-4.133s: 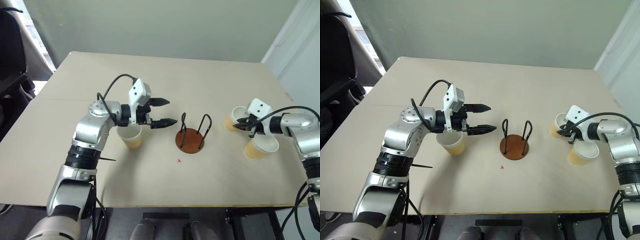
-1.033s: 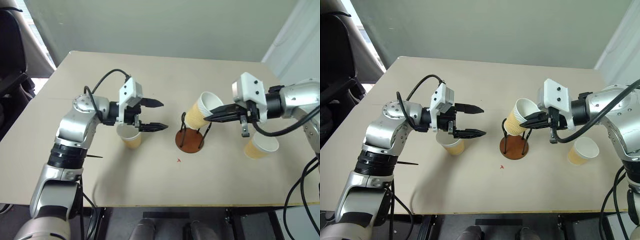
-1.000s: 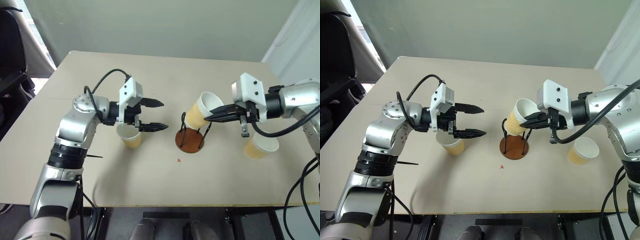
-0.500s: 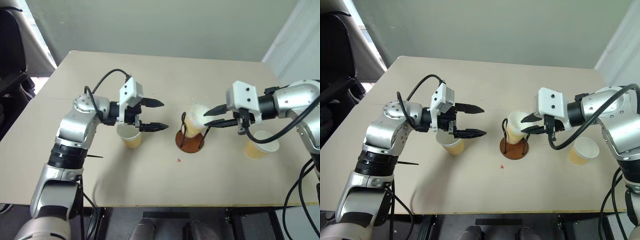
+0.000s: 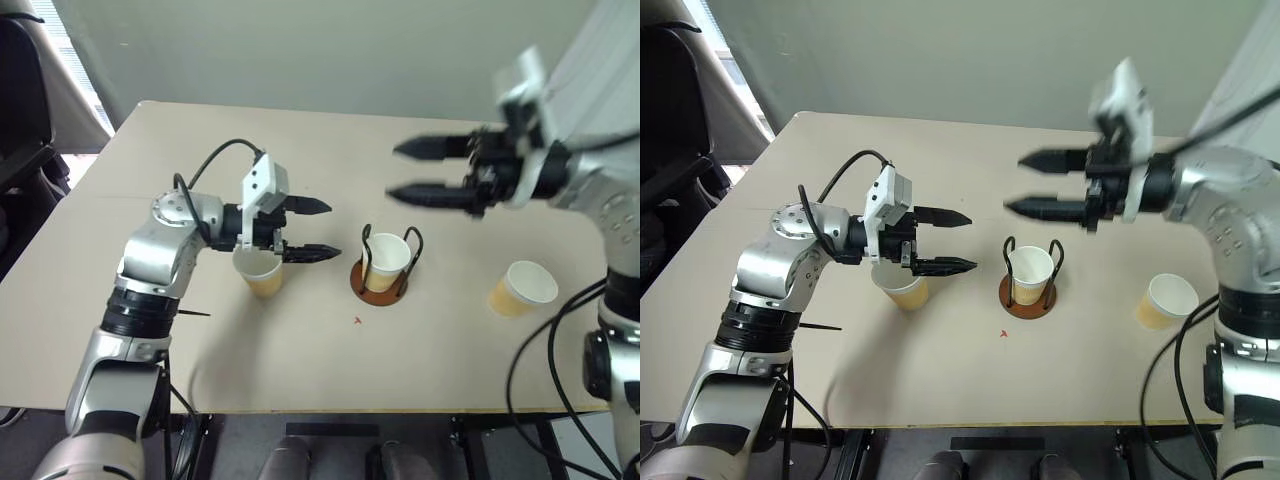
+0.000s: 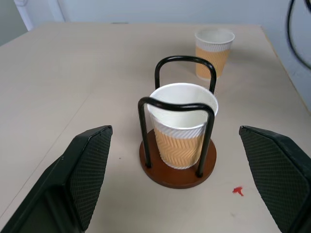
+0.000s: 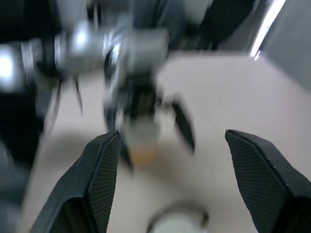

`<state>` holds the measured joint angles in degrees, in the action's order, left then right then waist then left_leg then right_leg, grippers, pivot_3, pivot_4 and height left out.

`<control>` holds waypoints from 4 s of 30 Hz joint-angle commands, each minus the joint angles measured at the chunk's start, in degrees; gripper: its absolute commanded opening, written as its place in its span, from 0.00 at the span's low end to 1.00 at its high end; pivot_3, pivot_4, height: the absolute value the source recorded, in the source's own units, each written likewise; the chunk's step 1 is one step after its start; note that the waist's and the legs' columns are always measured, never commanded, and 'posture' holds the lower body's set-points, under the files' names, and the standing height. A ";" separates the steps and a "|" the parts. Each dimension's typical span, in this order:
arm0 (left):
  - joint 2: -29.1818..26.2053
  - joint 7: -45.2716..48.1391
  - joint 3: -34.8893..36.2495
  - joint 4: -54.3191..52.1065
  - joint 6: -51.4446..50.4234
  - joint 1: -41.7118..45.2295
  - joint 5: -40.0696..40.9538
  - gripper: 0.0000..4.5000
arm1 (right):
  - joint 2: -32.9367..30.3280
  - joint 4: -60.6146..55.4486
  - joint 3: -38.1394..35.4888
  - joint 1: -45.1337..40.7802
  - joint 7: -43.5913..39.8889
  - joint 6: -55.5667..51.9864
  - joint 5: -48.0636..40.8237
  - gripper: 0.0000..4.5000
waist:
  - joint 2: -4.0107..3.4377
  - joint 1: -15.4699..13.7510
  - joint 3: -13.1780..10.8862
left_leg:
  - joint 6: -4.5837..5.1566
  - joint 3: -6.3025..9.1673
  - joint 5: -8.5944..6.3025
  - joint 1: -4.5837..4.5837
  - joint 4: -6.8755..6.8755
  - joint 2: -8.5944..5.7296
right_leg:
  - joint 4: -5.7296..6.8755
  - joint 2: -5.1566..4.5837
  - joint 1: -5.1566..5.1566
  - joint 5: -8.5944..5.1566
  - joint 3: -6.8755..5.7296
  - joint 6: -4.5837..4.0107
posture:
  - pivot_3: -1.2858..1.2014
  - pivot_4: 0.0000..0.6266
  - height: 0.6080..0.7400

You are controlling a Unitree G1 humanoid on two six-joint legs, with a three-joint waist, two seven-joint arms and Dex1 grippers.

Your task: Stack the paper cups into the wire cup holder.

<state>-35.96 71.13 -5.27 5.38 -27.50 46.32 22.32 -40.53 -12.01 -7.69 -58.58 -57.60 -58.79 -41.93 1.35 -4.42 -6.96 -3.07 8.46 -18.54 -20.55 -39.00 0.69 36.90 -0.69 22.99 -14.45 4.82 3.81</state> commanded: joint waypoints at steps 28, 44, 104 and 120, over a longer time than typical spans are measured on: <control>1.19 0.21 0.57 -0.20 1.15 2.10 0.68 1.00 | -24.47 -2.82 -1.64 37.16 -3.69 20.61 15.87 0.77 | 0.01 -0.29 0.01 | 0.09 -0.19 0.15 -0.24 -0.19 -0.04 | 0.06 -0.09 0.09 0.29 0.08 0.17 | 0.52 0.24 1.00; 1.21 0.77 0.46 0.56 1.73 2.57 0.66 1.00 | -26.83 -1.84 -7.21 47.15 -3.45 21.90 18.67 0.77 | 0.01 -0.31 0.01 | 0.10 -0.29 0.15 -0.25 -0.19 -0.05 | 0.04 -0.07 0.08 0.30 0.10 0.20 | 0.52 0.24 1.00; -0.96 5.11 1.51 -1.67 2.45 2.19 2.06 1.00 | -24.84 -0.94 -1.56 35.57 -4.71 18.66 18.95 0.01 | -0.02 0.27 0.02 | 0.19 -0.81 0.14 -0.19 -0.17 0.00 | 0.04 -0.05 0.16 0.33 0.17 0.25 | 0.52 0.24 1.00; -0.84 4.26 1.58 -0.77 2.98 2.32 2.03 1.00 | -21.11 -7.83 0.78 19.56 -4.01 12.33 10.82 0.01 | -0.02 0.57 0.02 | 0.20 -0.66 0.15 -0.27 -0.16 0.00 | 0.04 -0.06 0.34 0.35 0.16 0.28 | 0.52 0.24 1.00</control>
<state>-36.62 75.64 -5.18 5.49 -25.24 47.21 23.52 -61.40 -17.59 -6.01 -37.19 -61.85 -45.83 -29.45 1.34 -3.85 -6.95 -2.86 7.80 -18.39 -20.85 -39.16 0.69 36.94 -0.75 23.35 -14.10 4.98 4.09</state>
